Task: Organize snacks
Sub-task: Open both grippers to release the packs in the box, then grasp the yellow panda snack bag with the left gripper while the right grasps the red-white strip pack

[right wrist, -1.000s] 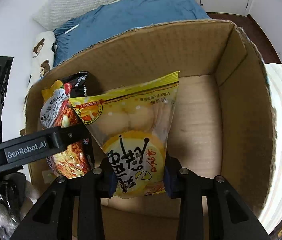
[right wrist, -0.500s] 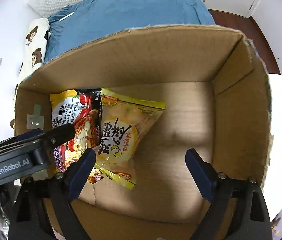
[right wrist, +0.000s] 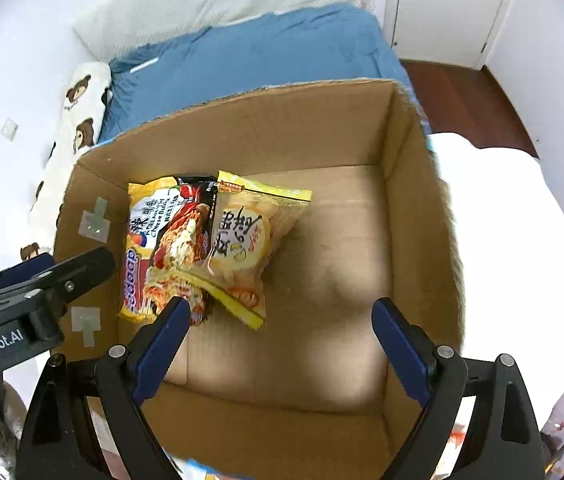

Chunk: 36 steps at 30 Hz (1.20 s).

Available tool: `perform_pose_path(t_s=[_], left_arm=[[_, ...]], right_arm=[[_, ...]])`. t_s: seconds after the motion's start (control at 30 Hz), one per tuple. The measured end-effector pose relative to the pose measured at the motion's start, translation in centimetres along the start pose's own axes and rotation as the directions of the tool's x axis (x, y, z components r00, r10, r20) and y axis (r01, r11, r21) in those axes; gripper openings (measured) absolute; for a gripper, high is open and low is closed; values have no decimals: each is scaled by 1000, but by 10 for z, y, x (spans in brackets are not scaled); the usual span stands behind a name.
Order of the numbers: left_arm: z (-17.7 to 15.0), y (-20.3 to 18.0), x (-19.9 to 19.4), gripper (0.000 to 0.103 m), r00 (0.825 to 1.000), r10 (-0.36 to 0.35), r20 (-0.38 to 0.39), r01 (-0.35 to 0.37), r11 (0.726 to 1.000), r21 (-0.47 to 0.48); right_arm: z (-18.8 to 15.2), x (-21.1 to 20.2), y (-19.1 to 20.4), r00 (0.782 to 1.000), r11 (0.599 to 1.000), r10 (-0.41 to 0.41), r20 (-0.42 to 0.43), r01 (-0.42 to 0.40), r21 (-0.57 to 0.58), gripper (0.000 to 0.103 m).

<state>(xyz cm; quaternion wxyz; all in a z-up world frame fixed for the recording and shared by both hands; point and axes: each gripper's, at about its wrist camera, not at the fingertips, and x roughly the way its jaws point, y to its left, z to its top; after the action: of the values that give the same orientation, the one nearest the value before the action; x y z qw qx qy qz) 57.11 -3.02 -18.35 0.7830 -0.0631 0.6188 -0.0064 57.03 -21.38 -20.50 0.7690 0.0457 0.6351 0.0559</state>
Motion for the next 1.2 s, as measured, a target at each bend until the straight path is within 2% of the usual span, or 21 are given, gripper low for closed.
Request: perform_pose_path(t_s=[0.23,0.43,0.67,0.8,0.93,1.07,1.2], left_arm=[[-43,2,-47,94,994,-2,110,4,1000,-18],[-80,-1,-86,94,985,7,173,-3,1000,-22],[-136,11,-117,94,979,27,200,-12,997,-74],[-182,35,-113,94,985,69,160,-49,991,-128],[-234,65,-81,94,992,122,36,-113,976,-188],[-283,87,-41,94,986,133,-99,-151,965,-215],[-320,97,-10,94,975,132,-179,-168,965,-202]], right_arm=[[-42,-52,3,995,1000,-14,100,17,-24,94],[-80,-92,8,986,999,-6,165,13,-36,94],[-134,-117,2,984,997,79,158,-77,-19,94],[-177,-111,-1,984,989,147,103,-145,-29,94],[-215,-93,-5,985,985,169,39,-168,-26,94],[-247,-72,-23,990,990,137,-28,-137,17,94],[-281,-55,-60,995,994,61,-83,-53,93,94]])
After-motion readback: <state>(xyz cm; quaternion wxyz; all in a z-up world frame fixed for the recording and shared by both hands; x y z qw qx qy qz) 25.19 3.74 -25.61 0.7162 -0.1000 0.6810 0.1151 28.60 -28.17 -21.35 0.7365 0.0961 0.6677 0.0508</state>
